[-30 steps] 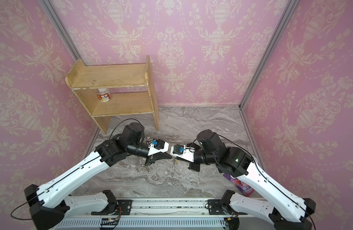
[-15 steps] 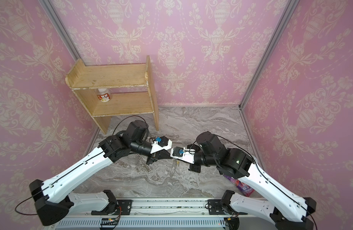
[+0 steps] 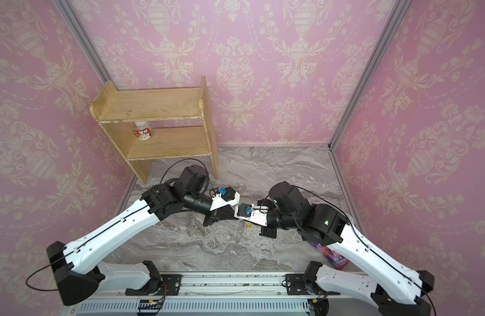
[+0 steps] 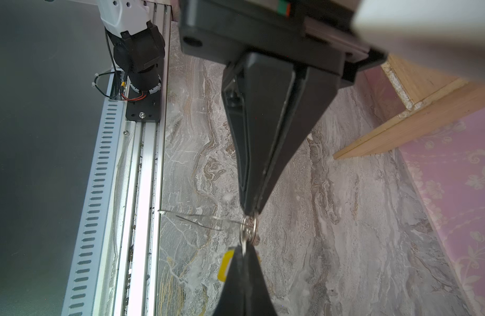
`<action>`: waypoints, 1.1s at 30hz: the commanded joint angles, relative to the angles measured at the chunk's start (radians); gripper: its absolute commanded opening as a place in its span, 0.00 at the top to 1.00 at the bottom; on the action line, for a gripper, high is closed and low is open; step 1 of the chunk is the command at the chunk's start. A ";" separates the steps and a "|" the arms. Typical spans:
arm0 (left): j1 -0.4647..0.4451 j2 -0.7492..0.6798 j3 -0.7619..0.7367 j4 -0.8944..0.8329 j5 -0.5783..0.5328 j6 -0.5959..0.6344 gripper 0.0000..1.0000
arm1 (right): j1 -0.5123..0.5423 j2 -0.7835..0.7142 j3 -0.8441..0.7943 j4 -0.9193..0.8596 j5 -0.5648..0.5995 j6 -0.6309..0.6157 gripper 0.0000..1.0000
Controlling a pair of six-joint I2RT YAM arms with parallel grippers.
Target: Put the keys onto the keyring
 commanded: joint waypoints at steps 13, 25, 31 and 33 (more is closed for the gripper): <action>0.043 0.004 0.060 0.084 0.120 -0.155 1.00 | 0.069 -0.024 -0.030 0.005 0.111 -0.032 1.00; 0.054 -0.065 -0.055 0.370 0.223 -0.343 1.00 | 0.109 -0.049 -0.118 0.114 0.214 -0.007 1.00; 0.055 -0.098 -0.079 0.378 0.192 -0.312 1.00 | 0.110 -0.076 -0.113 0.094 0.237 0.031 0.74; 0.054 -0.109 -0.098 0.394 0.181 -0.301 1.00 | 0.110 -0.093 -0.113 0.087 0.250 0.050 0.63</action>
